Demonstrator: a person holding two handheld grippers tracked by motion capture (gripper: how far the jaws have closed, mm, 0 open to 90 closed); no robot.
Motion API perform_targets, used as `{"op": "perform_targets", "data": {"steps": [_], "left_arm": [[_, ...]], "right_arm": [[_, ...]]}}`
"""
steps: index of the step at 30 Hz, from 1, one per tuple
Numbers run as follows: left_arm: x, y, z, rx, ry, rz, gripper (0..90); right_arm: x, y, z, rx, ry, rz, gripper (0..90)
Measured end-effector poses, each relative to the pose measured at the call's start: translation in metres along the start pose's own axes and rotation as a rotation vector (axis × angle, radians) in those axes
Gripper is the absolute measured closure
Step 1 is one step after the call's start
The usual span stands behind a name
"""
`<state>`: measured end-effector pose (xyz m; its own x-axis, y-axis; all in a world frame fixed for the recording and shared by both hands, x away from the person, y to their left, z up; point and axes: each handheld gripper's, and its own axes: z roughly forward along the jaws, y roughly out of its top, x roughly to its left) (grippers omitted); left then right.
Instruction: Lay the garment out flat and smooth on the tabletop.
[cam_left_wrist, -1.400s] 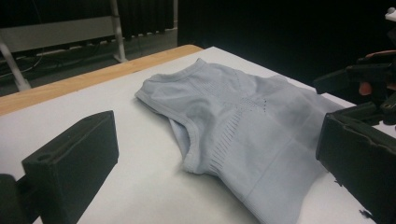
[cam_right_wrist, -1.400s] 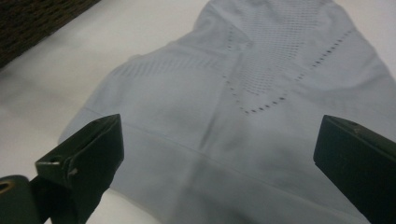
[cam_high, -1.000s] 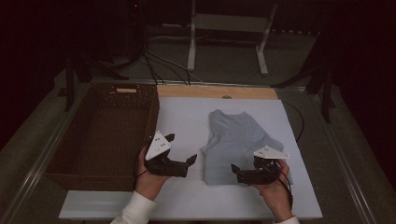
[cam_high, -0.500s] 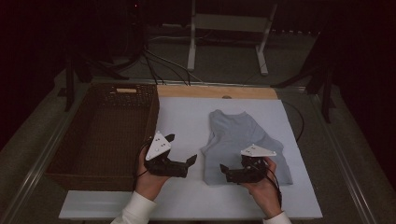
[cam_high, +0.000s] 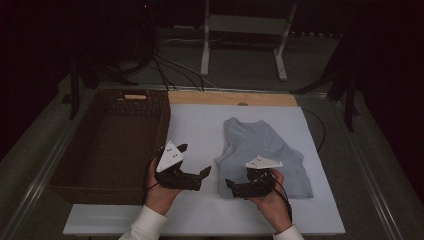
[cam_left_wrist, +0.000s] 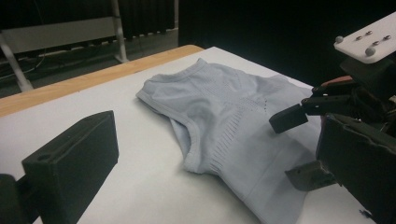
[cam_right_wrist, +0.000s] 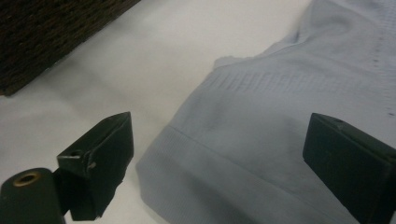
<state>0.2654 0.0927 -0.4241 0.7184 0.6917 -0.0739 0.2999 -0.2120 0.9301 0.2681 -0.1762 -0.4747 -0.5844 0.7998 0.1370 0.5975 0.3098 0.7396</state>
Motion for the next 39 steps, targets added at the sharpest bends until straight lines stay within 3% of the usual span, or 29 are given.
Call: {"op": "perform_targets", "data": {"steps": [21, 32, 39], "left_arm": [[0.0, -0.001, 0.0, 0.0, 0.0, -0.003, 0.2], [0.0, 0.0, 0.0, 0.0, 0.001, -0.002, 0.2], [0.0, 0.0, 0.0, -0.001, -0.001, -0.003, 0.2]], "right_arm": [[0.016, 0.0, 0.027, 0.052, 0.03, -0.033, 23.8], [0.02, -0.001, 0.039, 0.076, 0.014, -0.039, 27.3], [0.023, -0.003, 0.045, 0.09, -0.022, -0.065, 29.6]]}}
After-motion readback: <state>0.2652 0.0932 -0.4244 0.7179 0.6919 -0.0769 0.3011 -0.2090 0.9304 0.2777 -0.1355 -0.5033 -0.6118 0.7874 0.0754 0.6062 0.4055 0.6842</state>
